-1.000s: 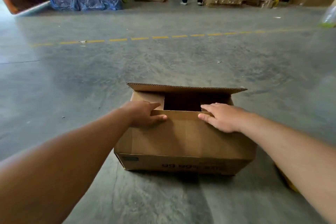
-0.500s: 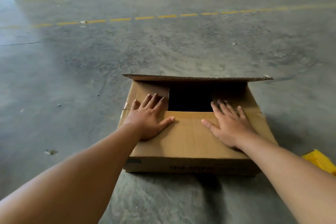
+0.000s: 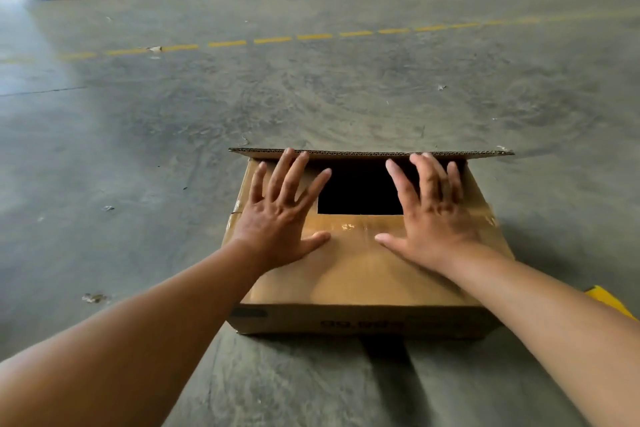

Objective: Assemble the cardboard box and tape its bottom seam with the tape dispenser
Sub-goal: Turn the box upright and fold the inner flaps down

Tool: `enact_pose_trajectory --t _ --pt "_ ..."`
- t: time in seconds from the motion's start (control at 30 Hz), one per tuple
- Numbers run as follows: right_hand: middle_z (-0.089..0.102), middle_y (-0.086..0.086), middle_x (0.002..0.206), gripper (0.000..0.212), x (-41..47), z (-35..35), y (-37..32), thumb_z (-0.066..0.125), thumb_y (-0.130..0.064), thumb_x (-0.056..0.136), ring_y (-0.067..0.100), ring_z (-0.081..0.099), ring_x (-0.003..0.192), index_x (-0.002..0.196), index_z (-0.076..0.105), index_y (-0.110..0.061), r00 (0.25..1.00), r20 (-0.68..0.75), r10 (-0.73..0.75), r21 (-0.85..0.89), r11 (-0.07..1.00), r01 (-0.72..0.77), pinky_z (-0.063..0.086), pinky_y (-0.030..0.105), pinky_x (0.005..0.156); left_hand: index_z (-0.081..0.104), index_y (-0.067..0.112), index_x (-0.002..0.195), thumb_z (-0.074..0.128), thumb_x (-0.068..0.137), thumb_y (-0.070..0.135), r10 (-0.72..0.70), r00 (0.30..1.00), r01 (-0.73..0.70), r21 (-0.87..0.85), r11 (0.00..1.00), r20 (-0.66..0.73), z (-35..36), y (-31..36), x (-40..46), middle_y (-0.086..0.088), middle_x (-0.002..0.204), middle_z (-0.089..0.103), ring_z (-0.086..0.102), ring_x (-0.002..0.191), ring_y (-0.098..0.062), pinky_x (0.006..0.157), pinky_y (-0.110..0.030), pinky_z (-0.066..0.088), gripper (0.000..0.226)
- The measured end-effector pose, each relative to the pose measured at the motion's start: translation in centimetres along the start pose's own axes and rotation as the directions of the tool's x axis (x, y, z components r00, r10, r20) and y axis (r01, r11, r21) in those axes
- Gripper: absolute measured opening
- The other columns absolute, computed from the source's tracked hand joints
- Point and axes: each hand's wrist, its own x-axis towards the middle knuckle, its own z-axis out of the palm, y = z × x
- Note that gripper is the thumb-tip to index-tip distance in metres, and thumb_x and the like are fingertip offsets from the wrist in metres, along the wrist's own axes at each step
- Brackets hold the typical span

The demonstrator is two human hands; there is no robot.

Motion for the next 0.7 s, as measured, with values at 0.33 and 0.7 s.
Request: enact_pose_trajectory --t 0.33,0.7 --pt "0.021 0.005 0.161 0.106 1.8 -1.0 0.2 0.033 -0.089 0.073 0.028 0.019 0.147 0.157 0.008 -0.03 0.93 0.356 0.09 -0.015 0.996 -0.091 0.005 0.054 0.12 -0.004 0.021 0.159 0.026 0.079 0.088 -0.091 0.932 0.116 -0.049 0.992 0.35 -0.6 -0.5 1.7 -0.004 0.163 0.014 0.011 0.151 -0.025 0.122 -0.051 0.005 0.108" --pt "-0.025 -0.004 0.162 0.088 -0.3 2.7 -0.4 0.0 -0.08 0.083 0.014 -0.022 0.148 0.155 -0.016 -0.032 0.827 0.526 0.2 0.036 0.966 -0.256 -0.006 0.044 0.122 -0.012 0.032 0.157 0.005 0.09 0.077 -0.179 0.839 0.28 -0.127 0.951 0.513 2.3 0.4 0.1 0.003 0.164 -0.021 -0.021 0.149 -0.013 0.123 -0.042 -0.006 0.082"
